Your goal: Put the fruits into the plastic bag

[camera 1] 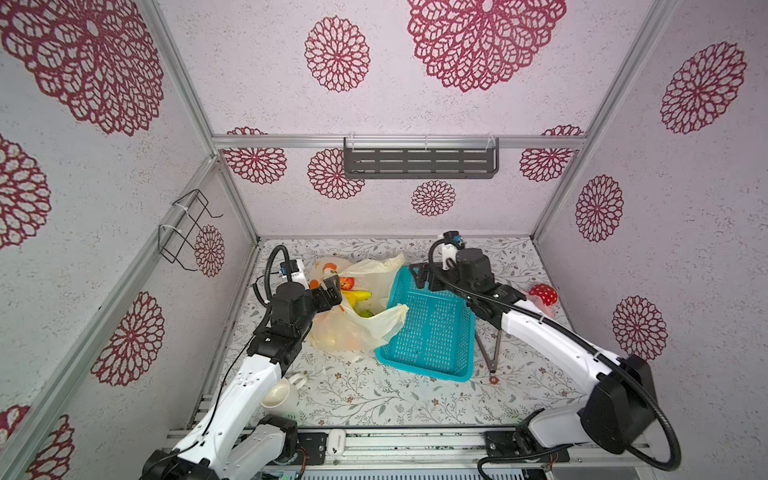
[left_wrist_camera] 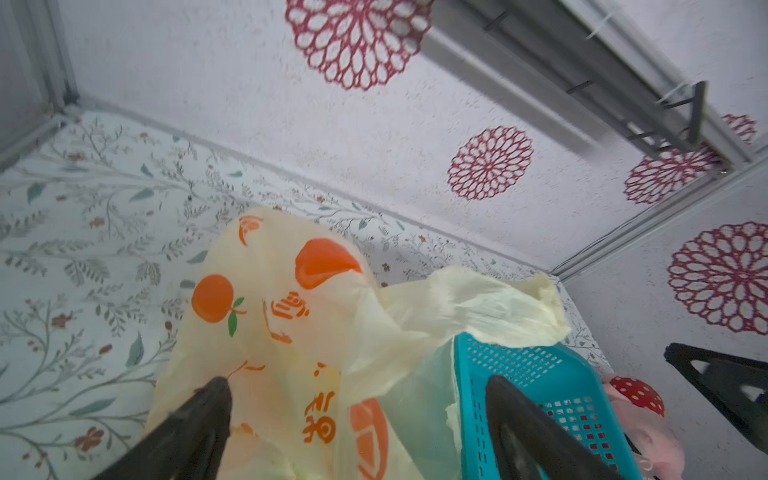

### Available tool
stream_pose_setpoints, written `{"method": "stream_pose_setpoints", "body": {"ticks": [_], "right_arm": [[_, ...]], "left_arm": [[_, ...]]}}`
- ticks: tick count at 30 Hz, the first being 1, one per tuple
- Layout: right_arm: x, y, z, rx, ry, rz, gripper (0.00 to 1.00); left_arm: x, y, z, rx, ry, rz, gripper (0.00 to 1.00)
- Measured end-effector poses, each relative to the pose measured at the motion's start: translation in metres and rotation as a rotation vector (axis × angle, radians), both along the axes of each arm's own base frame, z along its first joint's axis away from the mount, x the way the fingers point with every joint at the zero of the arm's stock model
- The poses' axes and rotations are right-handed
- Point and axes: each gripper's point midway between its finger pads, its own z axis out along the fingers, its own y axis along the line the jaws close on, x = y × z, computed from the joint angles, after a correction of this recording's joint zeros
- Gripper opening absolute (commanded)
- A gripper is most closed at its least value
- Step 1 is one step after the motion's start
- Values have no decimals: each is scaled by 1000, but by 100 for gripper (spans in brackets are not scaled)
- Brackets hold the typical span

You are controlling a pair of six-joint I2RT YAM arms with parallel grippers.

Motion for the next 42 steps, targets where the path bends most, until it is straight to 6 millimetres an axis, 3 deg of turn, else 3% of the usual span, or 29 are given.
{"method": "stream_pose_setpoints", "body": {"ticks": [3,7,10,14,16,19,29,33,38,42], "right_arm": [[-3,-69,-15,-72,-59,-242,99],[-23,-145,-58,-215,-133,-490,99],[-42,-179,-100,-359,-151,-579,99],[-54,-216,-139,-495,-123,-692,99],[-50,-226,-139,-517,-138,-732,99],[-39,-231,-134,-528,-188,-764,99],[-18,-256,-119,-415,-244,-697,99],[-21,-266,-114,-350,-260,-690,99],[-22,-258,-124,-337,-236,-605,98],[-19,-249,-150,-381,-181,-555,99]], "left_arm": [[-22,20,41,41,-154,60,97],[-34,68,60,135,-219,267,97],[-27,110,33,242,-124,456,97],[-21,151,-43,447,119,625,97],[-20,161,-74,522,232,650,97],[-16,172,-96,571,309,688,97],[10,187,-146,548,313,725,97],[19,191,-151,515,280,704,97],[37,195,-149,453,166,661,97],[28,190,-177,456,178,603,97]]}}
